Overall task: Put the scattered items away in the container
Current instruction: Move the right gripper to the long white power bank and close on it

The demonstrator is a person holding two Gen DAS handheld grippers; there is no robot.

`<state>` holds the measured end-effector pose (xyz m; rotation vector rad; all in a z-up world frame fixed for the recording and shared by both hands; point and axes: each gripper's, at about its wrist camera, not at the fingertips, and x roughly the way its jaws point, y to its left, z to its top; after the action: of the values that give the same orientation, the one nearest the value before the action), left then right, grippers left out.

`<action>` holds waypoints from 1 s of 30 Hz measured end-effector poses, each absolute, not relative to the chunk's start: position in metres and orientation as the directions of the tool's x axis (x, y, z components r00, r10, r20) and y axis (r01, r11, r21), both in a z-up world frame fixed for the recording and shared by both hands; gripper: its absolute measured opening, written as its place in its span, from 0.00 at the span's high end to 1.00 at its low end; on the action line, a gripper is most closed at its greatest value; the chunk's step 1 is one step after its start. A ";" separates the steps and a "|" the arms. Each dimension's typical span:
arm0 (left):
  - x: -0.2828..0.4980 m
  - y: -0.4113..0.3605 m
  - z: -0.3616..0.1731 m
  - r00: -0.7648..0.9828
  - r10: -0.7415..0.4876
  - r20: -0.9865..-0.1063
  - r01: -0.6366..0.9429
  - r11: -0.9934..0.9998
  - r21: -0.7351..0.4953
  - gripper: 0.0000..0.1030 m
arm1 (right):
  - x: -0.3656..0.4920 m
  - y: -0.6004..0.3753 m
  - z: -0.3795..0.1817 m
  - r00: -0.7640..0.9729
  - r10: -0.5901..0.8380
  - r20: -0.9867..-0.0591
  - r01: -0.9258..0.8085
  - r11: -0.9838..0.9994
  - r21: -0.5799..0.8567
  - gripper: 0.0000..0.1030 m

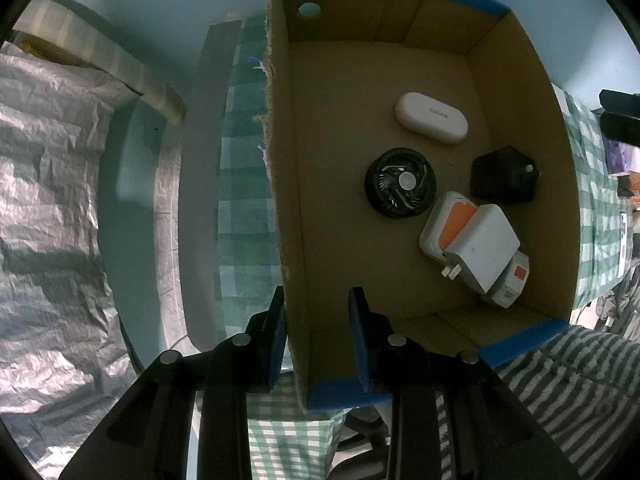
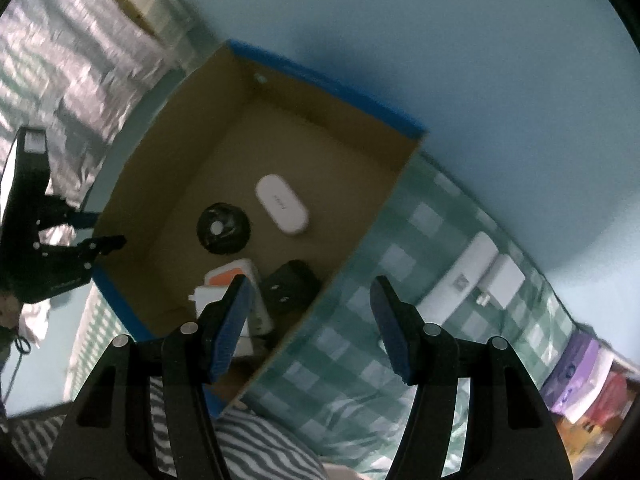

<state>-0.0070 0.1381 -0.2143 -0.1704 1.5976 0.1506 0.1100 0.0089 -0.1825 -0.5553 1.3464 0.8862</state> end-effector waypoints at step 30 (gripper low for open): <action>-0.010 0.138 -0.212 -0.019 -0.020 -1.000 -0.214 0.977 -0.015 0.72 | 0.225 -0.094 -0.327 -0.145 0.148 -0.978 -0.299 0.936 0.185 0.40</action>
<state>-0.0104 0.1380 -0.2116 -0.1836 1.5854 0.1558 0.2246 -0.0935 -0.3274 -0.1165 1.6727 0.3887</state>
